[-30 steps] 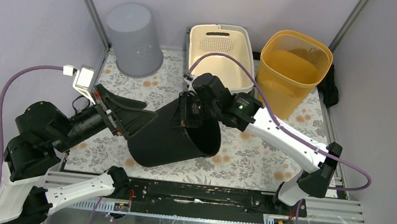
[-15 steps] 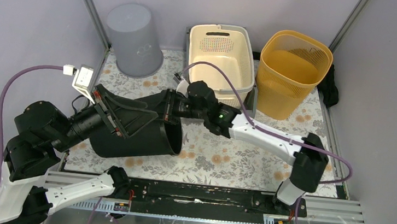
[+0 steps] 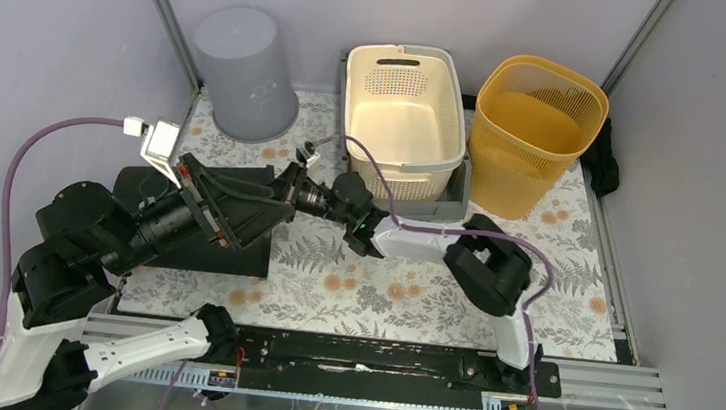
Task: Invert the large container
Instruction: Turn the container upside down at the center of the board.
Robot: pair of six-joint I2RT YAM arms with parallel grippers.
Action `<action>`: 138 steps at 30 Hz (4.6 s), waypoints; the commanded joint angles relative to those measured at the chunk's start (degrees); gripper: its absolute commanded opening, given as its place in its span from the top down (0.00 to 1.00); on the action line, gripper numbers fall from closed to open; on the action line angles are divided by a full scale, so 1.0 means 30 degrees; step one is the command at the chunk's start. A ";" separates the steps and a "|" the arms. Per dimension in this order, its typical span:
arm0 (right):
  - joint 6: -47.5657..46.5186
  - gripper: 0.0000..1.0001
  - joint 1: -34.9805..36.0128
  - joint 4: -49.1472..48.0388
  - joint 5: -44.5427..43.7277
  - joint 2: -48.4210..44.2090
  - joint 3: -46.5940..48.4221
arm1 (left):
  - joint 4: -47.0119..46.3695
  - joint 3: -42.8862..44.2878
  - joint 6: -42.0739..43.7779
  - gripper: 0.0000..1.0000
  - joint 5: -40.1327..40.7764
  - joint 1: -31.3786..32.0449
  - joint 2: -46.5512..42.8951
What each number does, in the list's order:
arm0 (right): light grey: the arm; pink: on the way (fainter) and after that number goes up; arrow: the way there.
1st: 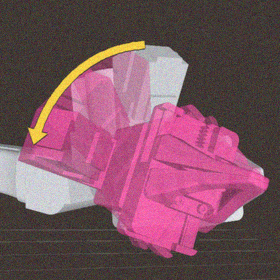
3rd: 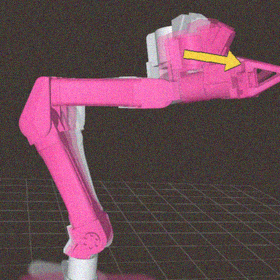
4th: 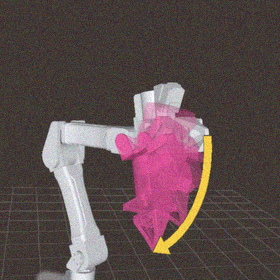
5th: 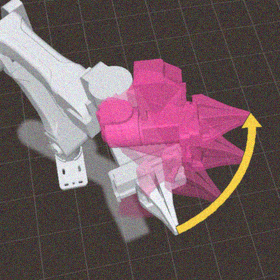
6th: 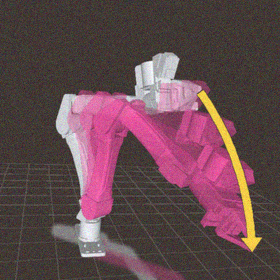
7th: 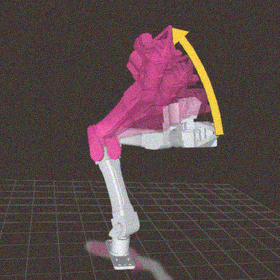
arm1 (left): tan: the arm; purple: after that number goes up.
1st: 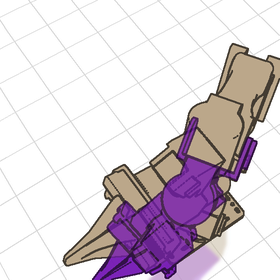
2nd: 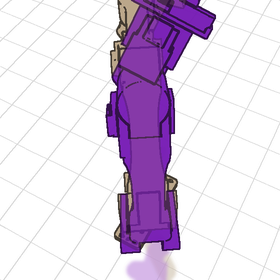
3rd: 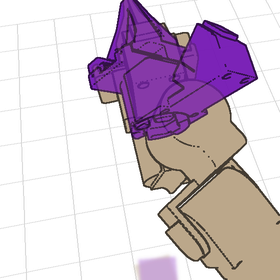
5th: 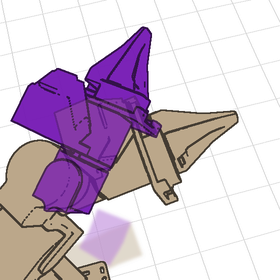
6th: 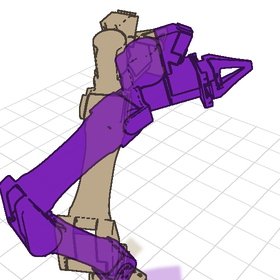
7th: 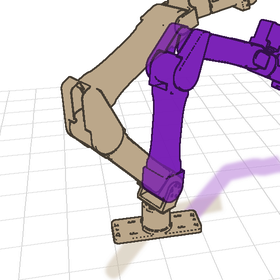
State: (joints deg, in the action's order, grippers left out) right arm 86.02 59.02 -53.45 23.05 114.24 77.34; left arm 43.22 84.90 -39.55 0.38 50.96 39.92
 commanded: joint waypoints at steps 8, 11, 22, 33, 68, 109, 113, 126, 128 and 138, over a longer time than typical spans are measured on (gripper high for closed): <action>0.3287 1.00 -0.0308 -1.4726 -0.3451 0.4406 0.0045 | -0.0345 -0.0653 -0.0088 0.00 -0.0172 0.0006 0.0207; 0.3119 1.00 -0.0456 -1.4749 -0.3518 0.4973 0.0360 | -0.0326 -0.0865 -0.0116 0.00 -0.0128 0.0020 0.0147; 0.2548 0.49 -0.1160 -1.4796 -0.3233 0.5422 -0.2332 | -0.0323 -0.1237 0.0000 0.00 0.0057 0.0010 0.0191; 0.1058 0.46 -0.1511 -1.4575 -0.2680 0.3946 -0.6263 | -0.0670 -0.1930 0.0087 0.00 0.0060 0.0021 0.0295; -0.9135 0.31 0.1011 0.7758 -0.0498 0.0446 0.4447 | -0.0695 -0.1682 0.0058 0.00 -0.0067 0.0037 -0.0263; -1.3643 0.29 -0.2251 0.7187 0.0502 0.6738 1.0801 | -0.0653 -0.4445 -0.1223 0.00 -0.0028 0.0017 -0.2435; -1.3373 0.29 -0.1885 0.6241 0.0661 0.6403 0.9699 | -0.0695 -0.4747 -0.1340 0.00 -0.0120 0.0006 -0.2585; -1.4178 0.38 -0.0980 0.9266 0.1920 0.8020 1.3016 | -0.0762 -0.4890 -0.1377 0.00 -0.0128 -0.0002 -0.2852; -1.4282 0.39 -0.0901 0.9808 0.2079 0.8167 1.3234 | -0.0757 -0.4912 -0.1349 0.00 -0.0128 0.0007 -0.2856; -1.4033 0.60 -0.0621 1.1475 0.3477 0.8254 1.3369 | -0.0755 -0.4979 -0.1260 0.00 -0.0166 0.0009 -0.2845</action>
State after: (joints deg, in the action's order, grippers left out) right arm 44.71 56.42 -22.46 30.39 138.82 114.67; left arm 43.38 70.50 -43.24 0.40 50.96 31.81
